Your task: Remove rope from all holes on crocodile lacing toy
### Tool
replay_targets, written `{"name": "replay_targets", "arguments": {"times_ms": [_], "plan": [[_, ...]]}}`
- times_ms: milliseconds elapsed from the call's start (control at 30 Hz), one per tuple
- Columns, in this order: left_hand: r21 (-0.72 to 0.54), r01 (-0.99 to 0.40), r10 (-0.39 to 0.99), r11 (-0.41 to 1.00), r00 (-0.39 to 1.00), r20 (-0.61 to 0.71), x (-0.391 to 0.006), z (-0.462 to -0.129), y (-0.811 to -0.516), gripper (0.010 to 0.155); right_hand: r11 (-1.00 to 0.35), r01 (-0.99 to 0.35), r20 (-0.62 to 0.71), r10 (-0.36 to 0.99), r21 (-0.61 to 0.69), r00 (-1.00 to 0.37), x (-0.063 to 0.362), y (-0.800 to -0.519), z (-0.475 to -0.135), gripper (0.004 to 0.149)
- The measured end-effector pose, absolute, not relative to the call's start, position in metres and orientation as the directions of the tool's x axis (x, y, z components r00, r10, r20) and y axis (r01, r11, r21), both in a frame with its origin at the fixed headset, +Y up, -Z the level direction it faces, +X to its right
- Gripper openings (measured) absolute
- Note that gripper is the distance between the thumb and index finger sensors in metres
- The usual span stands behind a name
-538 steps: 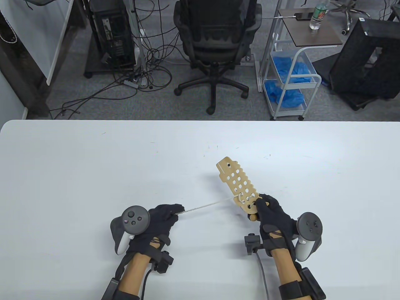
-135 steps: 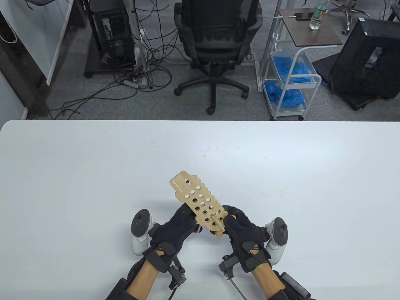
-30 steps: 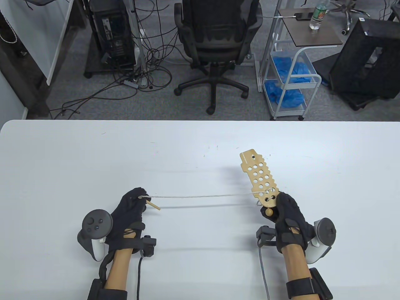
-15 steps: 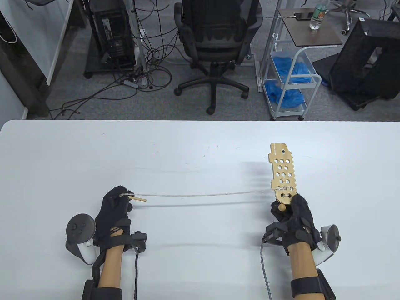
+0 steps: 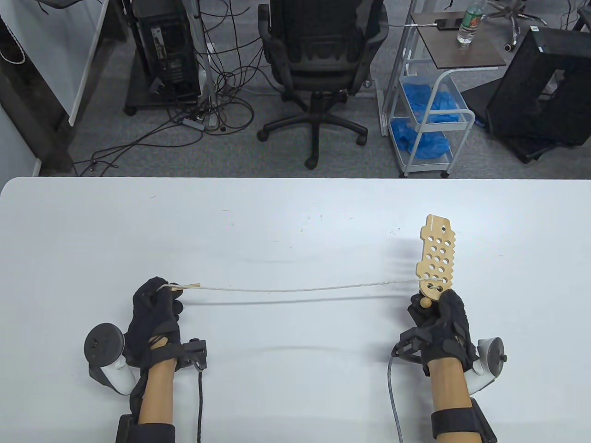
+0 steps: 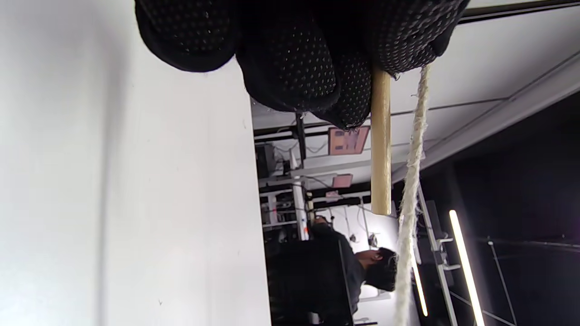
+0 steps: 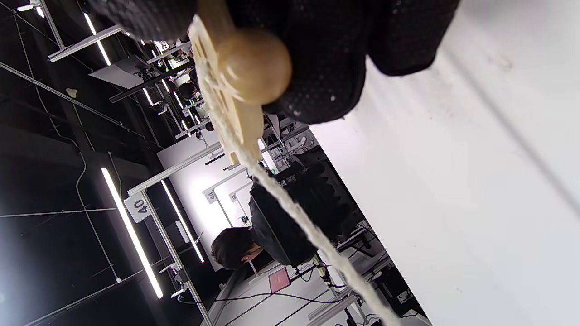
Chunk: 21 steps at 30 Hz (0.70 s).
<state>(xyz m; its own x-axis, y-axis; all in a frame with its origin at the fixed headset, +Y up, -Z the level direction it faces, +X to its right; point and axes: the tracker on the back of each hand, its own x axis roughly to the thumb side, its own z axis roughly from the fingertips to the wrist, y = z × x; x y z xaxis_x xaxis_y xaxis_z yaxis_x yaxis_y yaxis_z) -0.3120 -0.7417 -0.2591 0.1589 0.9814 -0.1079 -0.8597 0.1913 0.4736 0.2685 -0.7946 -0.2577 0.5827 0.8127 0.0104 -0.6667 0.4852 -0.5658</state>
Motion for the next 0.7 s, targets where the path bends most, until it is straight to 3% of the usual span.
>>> {"name": "replay_targets", "arguments": {"times_ms": [267, 533, 700], "plan": [[0.488, -0.849, 0.980, 0.200, 0.168, -0.110, -0.314, -0.258, -0.741, 0.045, 0.530, -0.612, 0.047, 0.777, -0.587, 0.628, 0.273, -0.794, -0.255, 0.050], [0.498, -0.845, 0.981, 0.195, 0.161, -0.112, -0.315, -0.258, -0.742, 0.044, 0.502, -0.640, 0.041, 0.804, -0.581, 0.593, 0.272, -0.791, -0.255, 0.050], [0.483, -0.830, 0.959, 0.280, 0.269, -0.093, -0.305, -0.260, -0.735, 0.042, 0.426, -0.711, 0.004, 0.859, -0.559, 0.511, 0.262, -0.789, -0.257, 0.051]]}}
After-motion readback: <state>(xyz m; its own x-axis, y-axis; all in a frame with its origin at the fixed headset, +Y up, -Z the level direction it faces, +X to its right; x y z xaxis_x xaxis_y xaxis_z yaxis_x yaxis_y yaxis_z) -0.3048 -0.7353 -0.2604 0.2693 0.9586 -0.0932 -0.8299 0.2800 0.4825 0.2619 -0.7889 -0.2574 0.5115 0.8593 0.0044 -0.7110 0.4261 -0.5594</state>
